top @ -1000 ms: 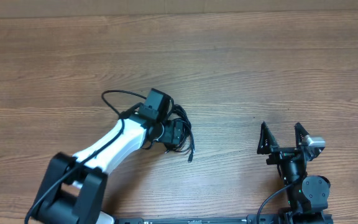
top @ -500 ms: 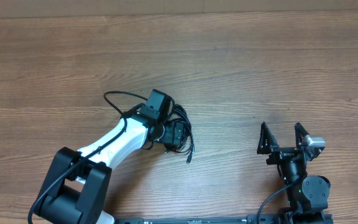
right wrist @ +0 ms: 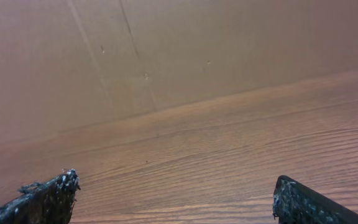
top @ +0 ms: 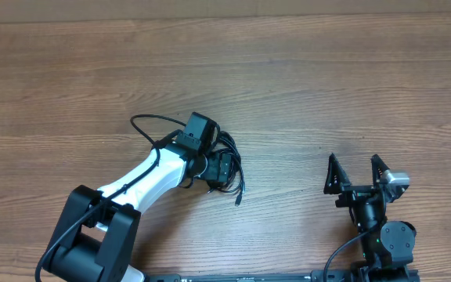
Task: Untangle cables
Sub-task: 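Close the left gripper on the cable loops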
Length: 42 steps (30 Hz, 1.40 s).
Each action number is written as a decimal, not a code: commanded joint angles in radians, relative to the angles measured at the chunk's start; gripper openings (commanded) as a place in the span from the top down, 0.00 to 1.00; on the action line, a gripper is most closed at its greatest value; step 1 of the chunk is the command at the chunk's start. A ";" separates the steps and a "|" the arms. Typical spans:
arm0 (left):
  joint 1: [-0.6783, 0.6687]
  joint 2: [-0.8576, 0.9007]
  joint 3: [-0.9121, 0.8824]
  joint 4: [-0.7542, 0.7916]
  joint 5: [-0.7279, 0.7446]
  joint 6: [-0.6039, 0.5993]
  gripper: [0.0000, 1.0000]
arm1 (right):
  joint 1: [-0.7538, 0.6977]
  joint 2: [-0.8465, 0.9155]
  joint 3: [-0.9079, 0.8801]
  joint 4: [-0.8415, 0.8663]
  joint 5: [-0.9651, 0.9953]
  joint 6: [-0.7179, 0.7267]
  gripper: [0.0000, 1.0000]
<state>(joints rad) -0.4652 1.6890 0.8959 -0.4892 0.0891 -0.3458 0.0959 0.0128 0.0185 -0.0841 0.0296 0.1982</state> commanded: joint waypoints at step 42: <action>-0.007 0.057 -0.011 0.008 -0.011 -0.021 0.00 | 0.000 -0.011 -0.011 0.002 -0.005 0.003 0.00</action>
<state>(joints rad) -0.4652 1.7020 0.8982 -0.4664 0.0765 -0.3458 0.0959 0.0128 0.0185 -0.0841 0.0292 0.1982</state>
